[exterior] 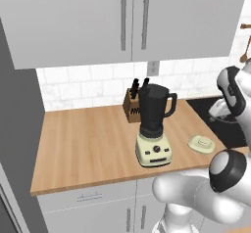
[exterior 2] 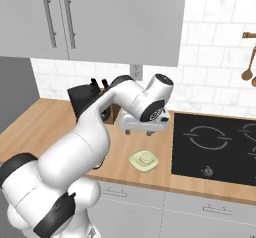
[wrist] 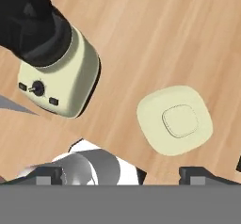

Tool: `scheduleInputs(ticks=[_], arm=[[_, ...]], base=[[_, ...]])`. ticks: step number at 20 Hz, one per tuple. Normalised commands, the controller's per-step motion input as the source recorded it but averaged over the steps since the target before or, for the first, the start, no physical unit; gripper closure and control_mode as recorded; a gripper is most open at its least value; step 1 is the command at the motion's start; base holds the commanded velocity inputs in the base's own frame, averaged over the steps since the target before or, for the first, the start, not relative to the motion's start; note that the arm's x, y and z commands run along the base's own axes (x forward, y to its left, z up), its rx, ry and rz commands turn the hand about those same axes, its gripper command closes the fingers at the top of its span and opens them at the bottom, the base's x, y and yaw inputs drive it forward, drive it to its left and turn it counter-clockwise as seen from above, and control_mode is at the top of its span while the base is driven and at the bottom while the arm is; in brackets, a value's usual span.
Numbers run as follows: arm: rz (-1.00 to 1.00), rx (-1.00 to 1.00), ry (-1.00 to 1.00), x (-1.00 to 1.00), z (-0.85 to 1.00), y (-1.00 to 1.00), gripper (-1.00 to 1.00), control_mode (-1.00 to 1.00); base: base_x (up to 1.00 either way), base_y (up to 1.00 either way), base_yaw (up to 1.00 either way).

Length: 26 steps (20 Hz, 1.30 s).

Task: Close the lid blender by securely placing the lid on top.

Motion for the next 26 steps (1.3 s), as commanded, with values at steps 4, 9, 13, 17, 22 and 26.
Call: scheduleInputs(ticks=[4, 9, 13, 17, 22, 26], arm=[[0.21, -0.10, 0.06, 0.00, -0.81, -0.03, -1.00, -1.00], [0.02, -0.11, 0.08, 0.00, -0.55, -0.01, -1.00, -1.00], [0.00, -0.10, 0.10, 0.01, -0.36, 0.00, -1.00, -1.00], [0.00, -0.02, 0.18, 0.00, -0.11, -0.01, -1.00, -1.00], [0.03, -0.05, -0.02, 0.10, -0.20, -0.06, -1.00, -1.00], [0.08, -0.03, -0.11, 0.07, -0.19, -0.18, -1.00, -1.00]], base=[[0.00, 0.00, 0.00], [0.00, 0.00, 0.00], [0.00, 0.00, 0.00], [0.00, 0.00, 0.00], [0.00, 0.00, 0.00], [0.00, 0.00, 0.00]])
